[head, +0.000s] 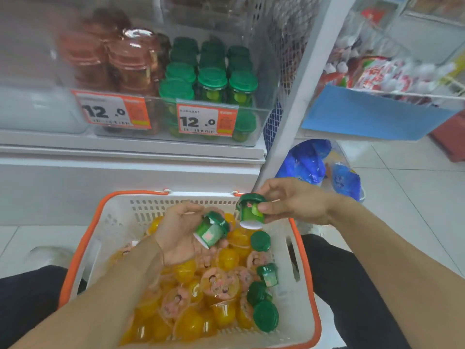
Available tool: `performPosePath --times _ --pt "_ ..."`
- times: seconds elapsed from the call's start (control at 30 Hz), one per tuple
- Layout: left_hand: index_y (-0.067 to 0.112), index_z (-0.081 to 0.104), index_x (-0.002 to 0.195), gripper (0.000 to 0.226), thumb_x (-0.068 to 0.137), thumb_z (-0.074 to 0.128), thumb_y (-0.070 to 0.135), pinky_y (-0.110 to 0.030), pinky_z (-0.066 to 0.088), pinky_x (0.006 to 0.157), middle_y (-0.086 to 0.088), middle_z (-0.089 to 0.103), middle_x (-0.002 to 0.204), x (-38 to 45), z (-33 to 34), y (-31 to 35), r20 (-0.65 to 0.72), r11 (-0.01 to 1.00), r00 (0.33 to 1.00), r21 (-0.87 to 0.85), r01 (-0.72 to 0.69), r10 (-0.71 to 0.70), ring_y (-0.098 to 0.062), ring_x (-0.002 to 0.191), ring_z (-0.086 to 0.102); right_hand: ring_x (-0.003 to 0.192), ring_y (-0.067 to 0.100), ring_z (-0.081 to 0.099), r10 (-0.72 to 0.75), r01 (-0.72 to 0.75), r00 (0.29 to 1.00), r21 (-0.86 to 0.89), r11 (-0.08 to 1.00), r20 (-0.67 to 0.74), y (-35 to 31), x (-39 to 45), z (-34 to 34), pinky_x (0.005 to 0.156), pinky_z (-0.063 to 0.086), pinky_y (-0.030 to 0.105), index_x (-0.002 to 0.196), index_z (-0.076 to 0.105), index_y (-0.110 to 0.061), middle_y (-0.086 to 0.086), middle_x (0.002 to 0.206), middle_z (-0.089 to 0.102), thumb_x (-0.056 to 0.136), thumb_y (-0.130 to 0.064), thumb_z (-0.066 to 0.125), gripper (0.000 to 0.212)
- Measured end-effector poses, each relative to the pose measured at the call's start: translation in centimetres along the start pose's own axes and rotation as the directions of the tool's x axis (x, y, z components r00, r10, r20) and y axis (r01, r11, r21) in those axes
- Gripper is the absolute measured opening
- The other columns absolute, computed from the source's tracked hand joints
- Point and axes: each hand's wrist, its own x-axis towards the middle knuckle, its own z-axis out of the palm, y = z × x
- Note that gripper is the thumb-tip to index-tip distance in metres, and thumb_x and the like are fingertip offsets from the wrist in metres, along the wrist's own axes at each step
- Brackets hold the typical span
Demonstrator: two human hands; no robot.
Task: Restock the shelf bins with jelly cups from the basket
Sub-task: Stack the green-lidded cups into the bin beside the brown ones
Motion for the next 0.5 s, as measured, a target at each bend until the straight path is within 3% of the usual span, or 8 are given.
performPosePath --times 0.13,0.23,0.33,0.5 --pt "0.007 0.063 0.108 0.055 0.092 0.039 0.055 -0.024 0.044 0.040 -0.019 0.060 0.095 -1.4 4.2 4.2 0.035 0.916 0.998 0.400 0.028 -0.045 -0.030 0.061 0.058 0.098 0.034 0.069 -0.226 0.239 0.966 0.097 0.966 -0.128 -4.4 -0.8 0.5 0.090 0.058 0.039 0.109 0.057 0.005 0.026 0.111 0.069 0.087 0.001 0.067 0.025" --pt "0.009 0.064 0.114 0.061 0.089 0.046 0.063 -0.021 0.038 0.036 -0.016 0.061 0.089 -2.3 7.0 6.3 0.014 0.896 0.998 0.441 -0.056 0.055 -0.026 0.052 0.056 0.095 0.034 0.070 -0.353 0.367 0.911 0.031 0.930 -0.212 -6.8 -0.7 1.7 0.087 0.059 0.045 0.109 0.059 0.004 0.020 0.106 0.072 0.088 -0.010 0.069 0.027" --pt "0.006 0.060 0.107 0.058 0.086 0.053 0.060 -0.019 0.034 0.034 -0.012 0.062 0.085 -3.3 8.6 8.1 -0.018 0.885 0.985 0.442 -0.146 0.172 -0.023 0.048 0.052 0.093 0.028 0.072 -0.451 0.449 0.856 -0.069 0.891 -0.254 -9.0 -0.7 2.4 0.085 0.059 0.047 0.109 0.060 -0.001 0.014 0.104 0.073 0.089 -0.022 0.069 0.031" --pt "0.005 0.067 0.099 0.056 0.074 0.072 0.055 -0.021 0.037 0.033 -0.018 0.063 0.090 -5.3 8.5 11.7 0.007 0.827 0.984 0.541 -0.152 0.176 -0.025 0.047 0.053 0.084 0.014 0.068 -0.421 0.438 0.884 0.043 0.898 -0.203 -11.5 -0.5 2.4 0.082 0.052 0.040 0.109 0.063 -0.001 0.008 0.100 0.072 0.086 -0.048 0.060 0.052"
